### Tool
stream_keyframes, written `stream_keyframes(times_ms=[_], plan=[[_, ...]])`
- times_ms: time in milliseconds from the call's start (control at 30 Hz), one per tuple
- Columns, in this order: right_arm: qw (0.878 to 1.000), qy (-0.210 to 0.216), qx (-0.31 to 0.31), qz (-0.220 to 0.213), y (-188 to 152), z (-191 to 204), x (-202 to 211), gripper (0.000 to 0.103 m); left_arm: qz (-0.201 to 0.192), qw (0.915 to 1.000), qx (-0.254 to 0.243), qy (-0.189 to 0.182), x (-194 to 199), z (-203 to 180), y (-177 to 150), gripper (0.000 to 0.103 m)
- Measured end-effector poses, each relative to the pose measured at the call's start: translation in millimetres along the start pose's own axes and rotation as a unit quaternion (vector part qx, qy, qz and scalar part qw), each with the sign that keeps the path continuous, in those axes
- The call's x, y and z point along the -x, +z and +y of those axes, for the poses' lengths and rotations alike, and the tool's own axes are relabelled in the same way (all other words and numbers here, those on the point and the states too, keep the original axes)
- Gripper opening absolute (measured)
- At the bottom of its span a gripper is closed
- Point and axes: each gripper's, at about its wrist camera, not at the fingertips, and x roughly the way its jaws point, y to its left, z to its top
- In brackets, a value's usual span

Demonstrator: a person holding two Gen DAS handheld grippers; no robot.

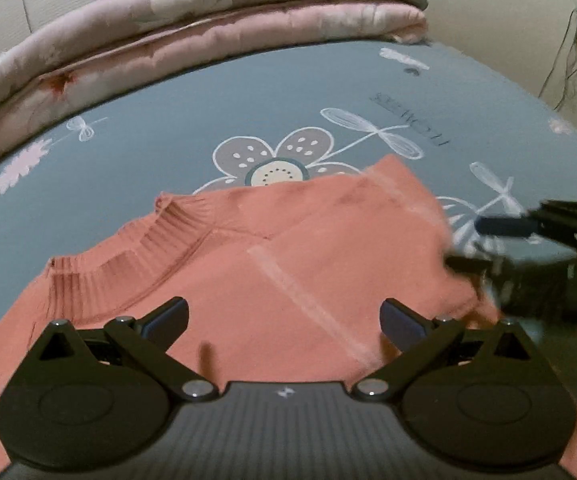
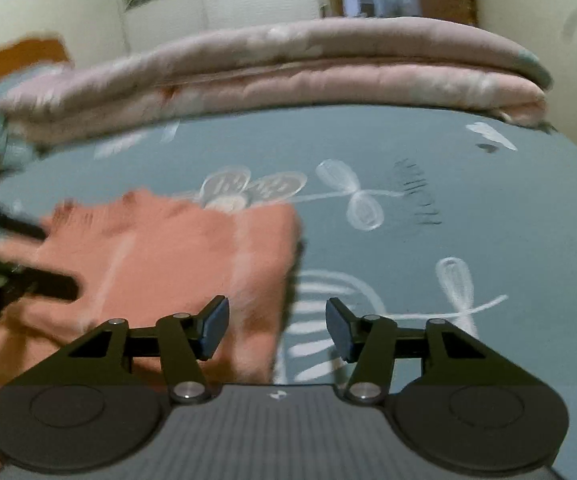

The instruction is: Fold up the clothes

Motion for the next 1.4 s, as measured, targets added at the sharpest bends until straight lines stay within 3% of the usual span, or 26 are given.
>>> stream_keyframes(times_ms=[67,167,267,400,500,567,633,700,800,1000,1100,1233,1333,1367,1400], plan=[[0.999,-0.028,0.022,0.008,-4,6,-6,0.071,0.017,0.9978,-0.024,0.060,-20,-6,-4,0.103],[1.000,-0.021,-0.003,0.023,7,-8,4,0.072,0.028,0.9982,0.031,0.043,-23,10,-5,0.103],[0.999,-0.001,-0.027,-0.017,18,-32,35,0.072,0.020,0.9978,0.053,0.035,-12,13,7,0.101],[0.995,0.022,-0.078,-0.050,22,-66,62,0.066,-0.011,0.9992,0.036,-0.013,-5,-10,32,0.101],[0.992,0.038,-0.111,-0.041,19,-84,55,0.047,-0.013,0.9974,0.021,-0.069,-17,-35,52,0.101],[0.990,0.059,-0.124,-0.030,18,-88,46,0.044,-0.007,0.9920,0.022,-0.124,-26,-48,61,0.101],[0.988,0.078,-0.135,-0.016,17,-90,39,0.045,-0.002,0.9899,0.026,-0.139,-36,-55,65,0.101],[0.986,0.086,-0.141,-0.008,16,-90,35,0.045,0.014,0.9926,0.041,-0.113,-50,-54,66,0.101],[0.986,0.084,-0.146,-0.004,15,-91,35,0.049,0.061,0.9956,0.055,-0.045,-77,-41,59,0.103],[0.984,0.080,-0.158,-0.016,15,-103,45,0.057,0.013,0.9980,0.049,-0.036,-52,-36,59,0.101],[0.984,0.084,-0.158,-0.023,17,-105,47,0.061,-0.013,0.9978,0.039,-0.051,-40,-39,65,0.101],[0.986,0.081,-0.145,-0.026,18,-102,48,0.062,-0.013,0.9999,0.002,0.004,-30,-30,61,0.101],[0.985,0.085,-0.144,-0.029,19,-100,49,0.062,0.001,0.9989,-0.003,0.047,-18,9,51,0.100],[0.985,0.087,-0.143,-0.027,20,-99,49,0.062,0.007,0.9985,0.013,0.052,-11,27,44,0.097],[0.986,0.087,-0.141,-0.026,20,-97,49,0.062,0.012,0.9978,0.030,0.057,-4,45,38,0.088]])
